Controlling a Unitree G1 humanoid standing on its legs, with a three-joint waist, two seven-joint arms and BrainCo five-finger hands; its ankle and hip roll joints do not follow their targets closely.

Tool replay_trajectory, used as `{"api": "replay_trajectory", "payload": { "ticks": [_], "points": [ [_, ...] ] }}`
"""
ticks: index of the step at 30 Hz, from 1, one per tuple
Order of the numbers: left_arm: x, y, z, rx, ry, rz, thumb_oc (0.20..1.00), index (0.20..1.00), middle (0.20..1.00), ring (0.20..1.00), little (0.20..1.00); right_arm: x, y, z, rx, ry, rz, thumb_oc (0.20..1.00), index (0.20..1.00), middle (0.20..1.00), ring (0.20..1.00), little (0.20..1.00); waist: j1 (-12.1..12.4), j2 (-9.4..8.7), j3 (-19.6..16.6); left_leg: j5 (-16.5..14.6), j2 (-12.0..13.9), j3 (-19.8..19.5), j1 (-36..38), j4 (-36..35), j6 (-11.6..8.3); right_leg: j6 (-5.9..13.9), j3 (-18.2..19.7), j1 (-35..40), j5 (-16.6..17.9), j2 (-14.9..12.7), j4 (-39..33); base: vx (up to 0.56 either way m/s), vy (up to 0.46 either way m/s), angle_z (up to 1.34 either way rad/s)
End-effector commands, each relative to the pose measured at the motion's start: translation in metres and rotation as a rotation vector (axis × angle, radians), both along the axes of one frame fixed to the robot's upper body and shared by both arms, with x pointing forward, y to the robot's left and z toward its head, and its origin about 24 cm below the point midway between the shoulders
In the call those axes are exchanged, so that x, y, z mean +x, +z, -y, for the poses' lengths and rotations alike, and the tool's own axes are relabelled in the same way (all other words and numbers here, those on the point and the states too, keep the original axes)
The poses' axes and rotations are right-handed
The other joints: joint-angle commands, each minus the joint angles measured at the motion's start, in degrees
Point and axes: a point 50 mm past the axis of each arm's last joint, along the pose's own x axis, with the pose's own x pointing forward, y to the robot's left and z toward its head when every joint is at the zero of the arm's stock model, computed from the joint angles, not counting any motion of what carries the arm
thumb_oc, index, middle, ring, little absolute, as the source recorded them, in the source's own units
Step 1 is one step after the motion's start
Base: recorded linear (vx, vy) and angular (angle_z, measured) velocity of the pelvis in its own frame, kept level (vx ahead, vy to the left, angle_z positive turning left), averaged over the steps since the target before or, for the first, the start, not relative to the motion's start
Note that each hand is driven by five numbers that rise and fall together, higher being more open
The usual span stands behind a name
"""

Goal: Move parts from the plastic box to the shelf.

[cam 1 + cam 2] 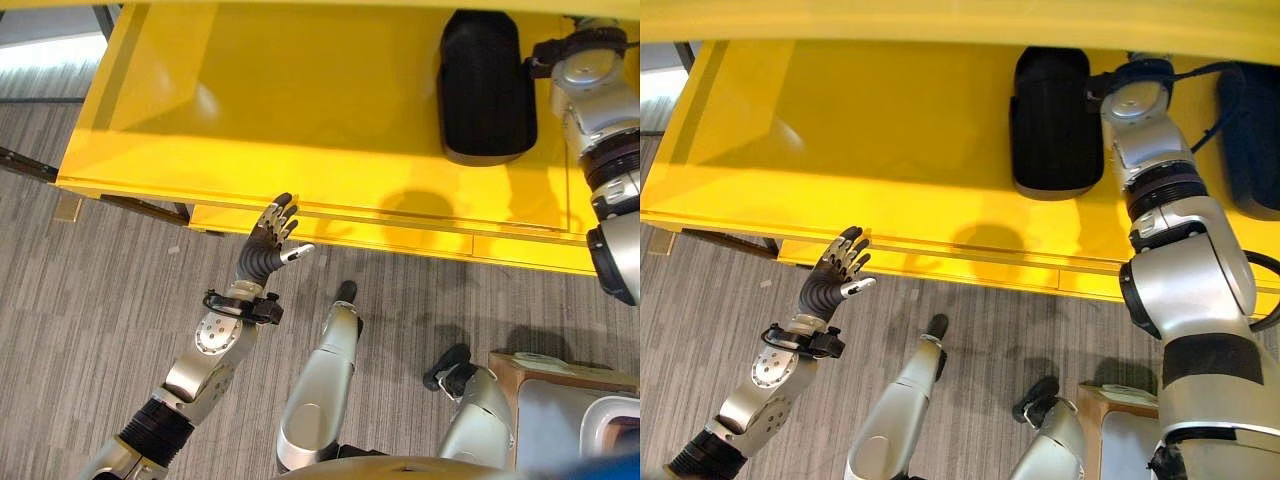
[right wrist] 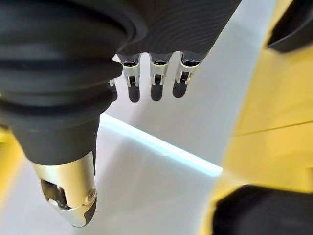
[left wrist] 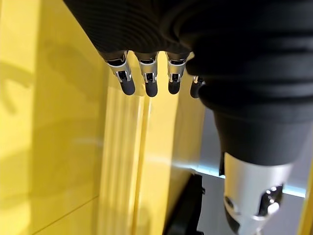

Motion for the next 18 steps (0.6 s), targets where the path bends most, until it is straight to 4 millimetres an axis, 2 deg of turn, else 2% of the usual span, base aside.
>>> {"api": "replay_trajectory", "payload": {
  "ticks": [1, 3, 4, 5, 6, 7, 8, 9, 10, 11, 13, 14, 17, 18],
  "points": [
    [-0.001, 0.015, -0.008, -0.014, 0.002, 0.077, 1.0, 1.0, 1.0, 1.0, 1.0, -0.012, 0.015, -0.007, 0.043, 0.065, 0.147, 1.0, 1.0, 1.0, 1.0, 1.0, 0.34, -1.86, -0.73, -1.11, -0.66, 4.84, -1.17, 0.03, 2.46, -0.15, 2.9, 4.95, -4.25, 4.88, 2.5, -0.05, -0.013, -0.16],
    [0.0, 0.014, -0.009, -0.011, 0.009, 0.07, 1.0, 1.0, 1.0, 1.0, 1.0, -0.013, 0.004, -0.014, 0.053, 0.107, 0.155, 1.0, 1.0, 1.0, 1.0, 1.0, -0.18, -2.32, -1.07, -0.64, 0.0, 5.22, 0.37, -1.3, 2.29, -0.11, 2.95, 6.28, -3.77, 5.56, 0.63, -0.02, -0.037, -0.24],
    [0.0, 0.009, -0.008, -0.007, 0.01, 0.052, 1.0, 1.0, 1.0, 1.0, 1.0, -0.015, -0.026, -0.026, 0.102, 0.193, 0.147, 1.0, 1.0, 1.0, 1.0, 1.0, -1.22, -3.13, -2.04, 0.34, 0.94, 5.66, 3.7, -4.48, 1.92, 0.05, 2.84, 9.43, -2.59, 6.55, -3.16, 0.02, -0.077, -0.29],
    [0.001, 0.006, -0.008, -0.008, 0.016, 0.04, 1.0, 1.0, 1.0, 1.0, 1.0, -0.019, -0.048, -0.037, 0.142, 0.281, 0.136, 1.0, 1.0, 1.0, 1.0, 1.0, -2.02, -3.48, -2.79, 0.88, 1.53, 5.88, 5.46, -6.19, 1.79, -0.04, 2.95, 11.12, -2.2, 7.05, -5.66, 0.02, -0.075, -0.27],
    [0.0, 0.005, -0.008, -0.006, 0.015, 0.036, 1.0, 1.0, 1.0, 1.0, 1.0, -0.019, -0.05, -0.036, 0.144, 0.279, 0.133, 1.0, 1.0, 1.0, 1.0, 1.0, -1.93, -3.53, -2.85, 1.0, 1.59, 5.87, 5.79, -6.47, 1.76, -0.06, 2.89, 11.46, -2.05, 7.15, -5.98, 0.02, -0.055, -0.2],
    [0.0, 0.004, -0.008, -0.004, 0.014, 0.03, 1.0, 1.0, 1.0, 1.0, 1.0, -0.022, -0.066, -0.04, 0.169, 0.329, 0.113, 1.0, 1.0, 1.0, 1.0, 1.0, -2.43, -3.78, -3.44, 1.77, 2.16, 5.96, 6.87, -8.14, 1.58, 0.02, 2.58, 12.62, -1.63, 7.52, -7.66, -0.04, -0.049, -0.39],
    [0.0, -0.001, -0.011, -0.01, 0.029, 0.009, 1.0, 1.0, 1.0, 1.0, 1.0, -0.03, -0.098, -0.043, 0.223, 0.394, 0.07, 1.0, 1.0, 1.0, 1.0, 1.0, -3.27, -3.99, -4.4, 4.36, 2.93, 6.25, 8.59, -10.97, 1.5, -0.46, 2.02, 14.03, -0.02, 8.1, -10.69, -0.01, -0.081, -0.37],
    [-0.002, -0.004, -0.012, -0.01, 0.031, -0.001, 1.0, 1.0, 1.0, 1.0, 1.0, -0.036, -0.115, -0.045, 0.249, 0.437, 0.043, 1.0, 1.0, 1.0, 1.0, 1.0, -3.59, -4.26, -5.04, 4.96, 3.67, 6.47, 10.07, -12.66, 1.3, -0.39, 1.96, 15.29, 0.43, 8.54, -12.53, -0.02, -0.051, -0.23],
    [-0.002, -0.004, -0.012, -0.009, 0.031, -0.003, 1.0, 1.0, 1.0, 1.0, 1.0, -0.036, -0.116, -0.045, 0.25, 0.436, 0.04, 1.0, 1.0, 1.0, 1.0, 1.0, -3.57, -4.27, -5.13, 5.15, 3.7, 6.44, 10.27, -12.99, 1.29, -0.41, 1.88, 15.49, 0.61, 8.62, -12.85, 0.08, -0.083, -0.08],
    [-0.005, -0.011, -0.018, -0.006, 0.059, -0.029, 1.0, 1.0, 1.0, 1.0, 1.0, -0.05, -0.155, -0.05, 0.31, 0.5, -0.033, 1.0, 1.0, 1.0, 1.0, 1.0, -4.58, -4.69, -6.83, 6.69, 5.23, 7.27, 13.12, -16.68, 0.69, -0.1, 2.09, 17.41, 1.71, 9.63, -16.44, 0.08, -0.072, -0.26],
    [-0.01, -0.019, -0.023, -0.016, 0.086, -0.056, 1.0, 1.0, 1.0, 1.0, 1.0, -0.069, -0.186, -0.055, 0.357, 0.569, -0.093, 1.0, 1.0, 1.0, 1.0, 1.0, -5.62, -5.16, -8.58, 7.91, 6.97, 8.38, 16.8, -20.97, 0.44, 0.43, 2.76, 19.4, 3.09, 10.71, -19.83, 0.12, -0.09, -0.41],
    [-0.016, -0.026, -0.031, -0.026, 0.129, -0.081, 1.0, 1.0, 1.0, 1.0, 1.0, -0.087, -0.21, -0.055, 0.415, 0.615, -0.145, 1.0, 1.0, 1.0, 1.0, 1.0, -6.9, -5.68, -10.57, 9.14, 8.6, 10.04, 19.95, -24.48, 0.13, 1.09, 3.84, 21.33, 4.73, 11.8, -23.65, 0.13, -0.068, -0.39],
    [-0.025, -0.037, -0.04, -0.026, 0.175, -0.122, 1.0, 1.0, 1.0, 1.0, 1.0, -0.111, -0.226, -0.047, 0.404, 0.641, -0.182, 1.0, 1.0, 1.0, 1.0, 1.0, -8.54, -5.79, -13.71, 10.53, 9.9, 11.75, 23.51, -28.93, -0.47, 1.75, 4.89, 23.85, 6.28, 13.03, -28.28, 0.11, -0.027, -0.48],
    [-0.025, -0.037, -0.04, -0.026, 0.175, -0.124, 1.0, 1.0, 1.0, 1.0, 1.0, -0.111, -0.227, -0.047, 0.405, 0.642, -0.185, 1.0, 1.0, 1.0, 1.0, 1.0, -8.51, -5.77, -13.77, 10.66, 9.95, 11.82, 23.76, -29.23, -0.49, 1.75, 4.9, 24.05, 6.42, 13.1, -28.55, 0.05, -0.01, -0.51]
  ]
}}
